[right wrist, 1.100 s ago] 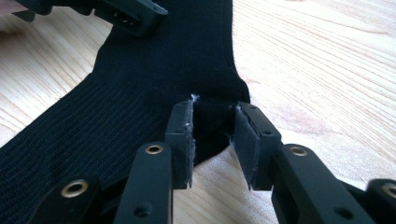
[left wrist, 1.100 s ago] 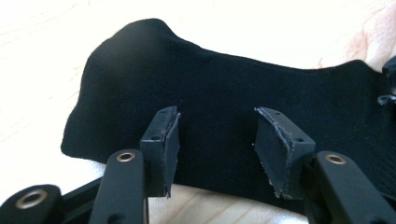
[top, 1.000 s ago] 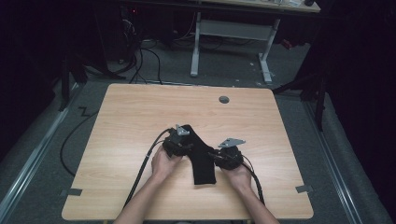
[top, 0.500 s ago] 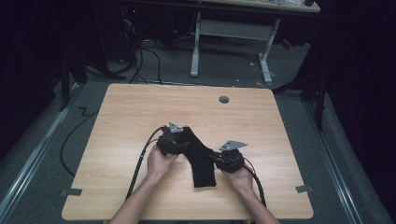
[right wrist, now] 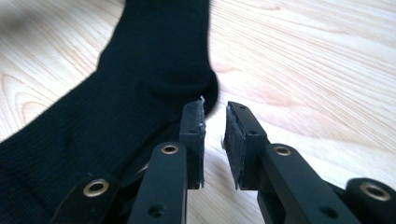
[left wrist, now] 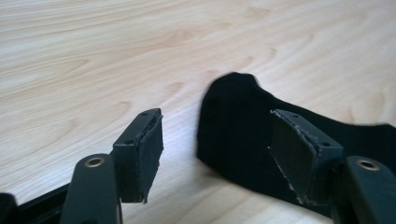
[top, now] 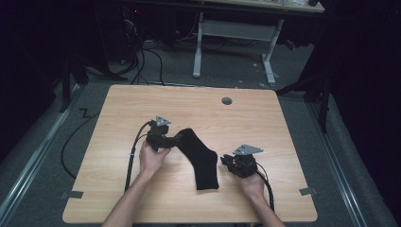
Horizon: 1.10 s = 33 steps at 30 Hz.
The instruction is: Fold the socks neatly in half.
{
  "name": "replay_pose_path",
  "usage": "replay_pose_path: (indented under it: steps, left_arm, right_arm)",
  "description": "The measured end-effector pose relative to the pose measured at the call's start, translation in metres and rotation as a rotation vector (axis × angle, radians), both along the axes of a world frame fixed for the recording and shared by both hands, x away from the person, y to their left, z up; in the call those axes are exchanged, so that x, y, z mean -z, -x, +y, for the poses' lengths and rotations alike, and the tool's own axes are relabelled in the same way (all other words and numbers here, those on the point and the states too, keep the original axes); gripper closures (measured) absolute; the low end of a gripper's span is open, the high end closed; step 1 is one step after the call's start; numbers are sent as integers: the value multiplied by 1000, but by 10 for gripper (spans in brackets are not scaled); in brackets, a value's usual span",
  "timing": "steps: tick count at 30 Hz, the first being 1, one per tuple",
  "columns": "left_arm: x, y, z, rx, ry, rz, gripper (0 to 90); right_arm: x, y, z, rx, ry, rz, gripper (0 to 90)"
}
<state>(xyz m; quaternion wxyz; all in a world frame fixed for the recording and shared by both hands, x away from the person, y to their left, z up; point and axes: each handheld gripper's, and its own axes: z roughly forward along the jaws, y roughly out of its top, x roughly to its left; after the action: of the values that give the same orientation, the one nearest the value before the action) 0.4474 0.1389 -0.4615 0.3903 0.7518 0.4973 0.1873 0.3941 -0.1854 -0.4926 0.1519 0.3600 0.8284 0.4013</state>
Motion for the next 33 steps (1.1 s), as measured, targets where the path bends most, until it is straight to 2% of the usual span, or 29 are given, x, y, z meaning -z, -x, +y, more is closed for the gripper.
replay_pose_path:
  steps: [3, 5, 8, 12, 16, 20, 24, 28, 33]
  left_arm:
    - [0, -4, 8, -39, 31, -1, 357]
    - [1, -7, 10, -49, 27, 10, 372]
    - [1, -13, 9, -50, 5, 13, 389]
    - [3, -19, 7, -47, 38, 4, 435]
    - [12, -27, 2, -32, 36, 46, 470]
    - [16, -33, -7, -4, 27, 63, 487]
    - [22, -36, -11, -5, 26, 63, 501]
    - [29, -39, -12, -4, 22, 83, 523]
    - [34, -40, -16, 2, -5, 85, 560]
  right_arm:
    - [2, 0, -8, 19, -5, 0, 772]
    - [5, 0, -15, 35, 9, 12, 769]
    - [8, 0, -27, 71, 25, 9, 768]
    - [10, 0, -41, 112, 23, 8, 765]
    - [13, -1, -51, 138, 27, 9, 763]
    - [14, -1, -55, 149, 38, 8, 760]
    - [14, -1, -54, 155, 52, -5, 757]
    - [15, -1, -52, 148, 70, -29, 757]
    - [15, -1, -52, 147, 66, -23, 748]
